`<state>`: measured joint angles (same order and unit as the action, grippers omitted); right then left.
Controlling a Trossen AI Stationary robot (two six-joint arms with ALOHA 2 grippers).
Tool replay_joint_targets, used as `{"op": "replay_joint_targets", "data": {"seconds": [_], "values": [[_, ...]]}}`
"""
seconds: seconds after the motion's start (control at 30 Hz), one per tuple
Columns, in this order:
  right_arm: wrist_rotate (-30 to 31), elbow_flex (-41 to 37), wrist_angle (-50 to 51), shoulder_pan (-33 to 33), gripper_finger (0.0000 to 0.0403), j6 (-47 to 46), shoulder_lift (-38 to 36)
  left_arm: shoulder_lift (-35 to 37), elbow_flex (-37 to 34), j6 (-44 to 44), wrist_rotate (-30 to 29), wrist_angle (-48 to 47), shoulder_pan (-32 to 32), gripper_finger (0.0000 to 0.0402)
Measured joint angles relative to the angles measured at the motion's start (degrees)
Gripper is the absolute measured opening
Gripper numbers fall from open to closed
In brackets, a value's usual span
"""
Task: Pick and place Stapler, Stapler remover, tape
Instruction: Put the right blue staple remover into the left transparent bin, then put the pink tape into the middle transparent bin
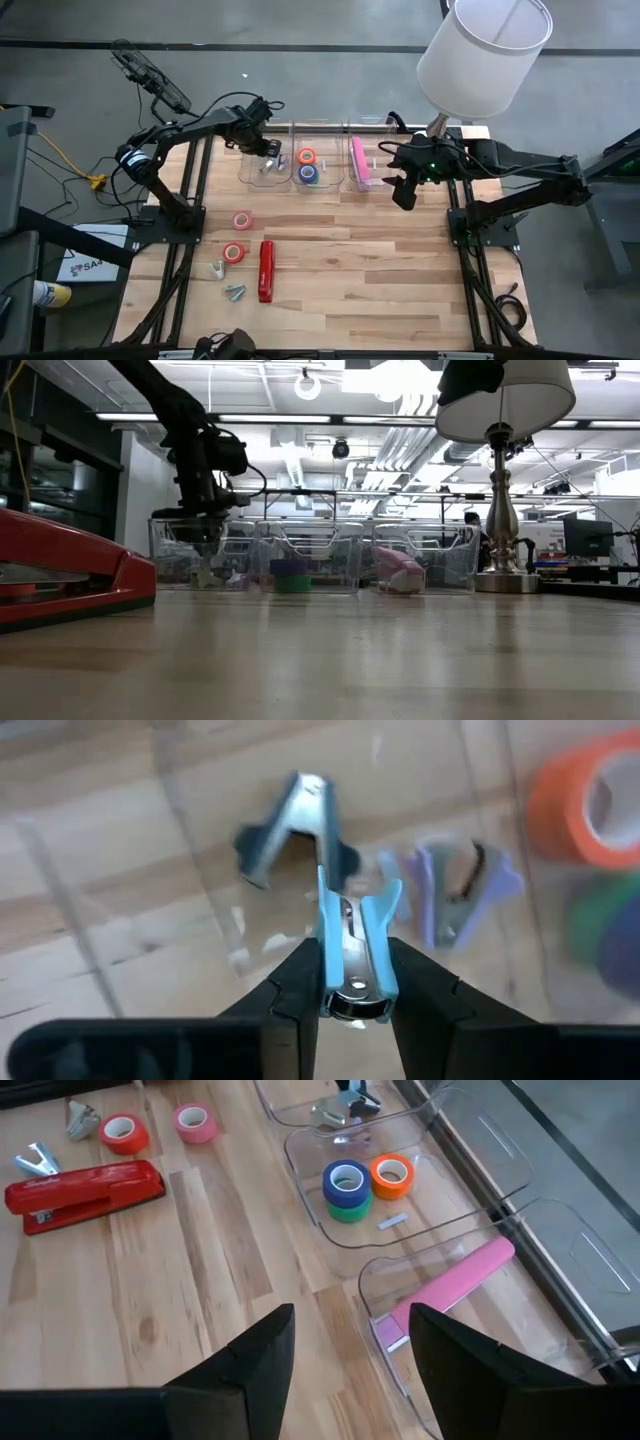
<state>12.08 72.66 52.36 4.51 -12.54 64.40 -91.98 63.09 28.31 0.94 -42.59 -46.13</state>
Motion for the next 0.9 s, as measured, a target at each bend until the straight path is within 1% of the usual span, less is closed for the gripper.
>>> {"op": "replay_joint_targets", "data": {"seconds": [0.07, 0.17, 0.37, 0.47, 0.67, 0.83, 0.9], "values": [[0.0, 0.0, -0.04, 0.0, 0.0188, -0.1, 0.0, 0.0, 0.0, 1.49, -1.29, 0.06, 0.02, 0.0094], [0.0, 0.0, -0.06, 0.0, 0.0188, -0.37, 0.02, 0.0, 0.0, 2.17, -0.95, 1.19, 0.17, 0.01], [0.0, 0.0, -0.06, 0.0, 0.0188, -0.52, 0.02, 0.0, 0.0, 2.6, -1.23, 1.29, 0.44, 0.0098], [0.0, 0.0, -0.06, 0.0, 0.0188, -0.52, 0.02, 0.0, 0.0, 2.61, -1.1, 1.3, 0.44, 0.0106], [-0.02, 0.0, -0.06, 0.0, 0.0188, -0.52, 0.02, 0.0, 0.0, 3.42, -1.03, 1.01, 0.48, 0.0143], [-0.02, 0.0, -0.06, 0.0, 0.0188, -0.52, 0.02, 0.0, 0.0, 3.42, 0.39, 1.02, 0.48, 0.0179], [-0.02, 0.0, -0.06, 0.0, 0.0188, -0.52, 0.02, 0.0, 0.04, 2.84, 1.8, 1.05, 0.39, 0.0189]]}}
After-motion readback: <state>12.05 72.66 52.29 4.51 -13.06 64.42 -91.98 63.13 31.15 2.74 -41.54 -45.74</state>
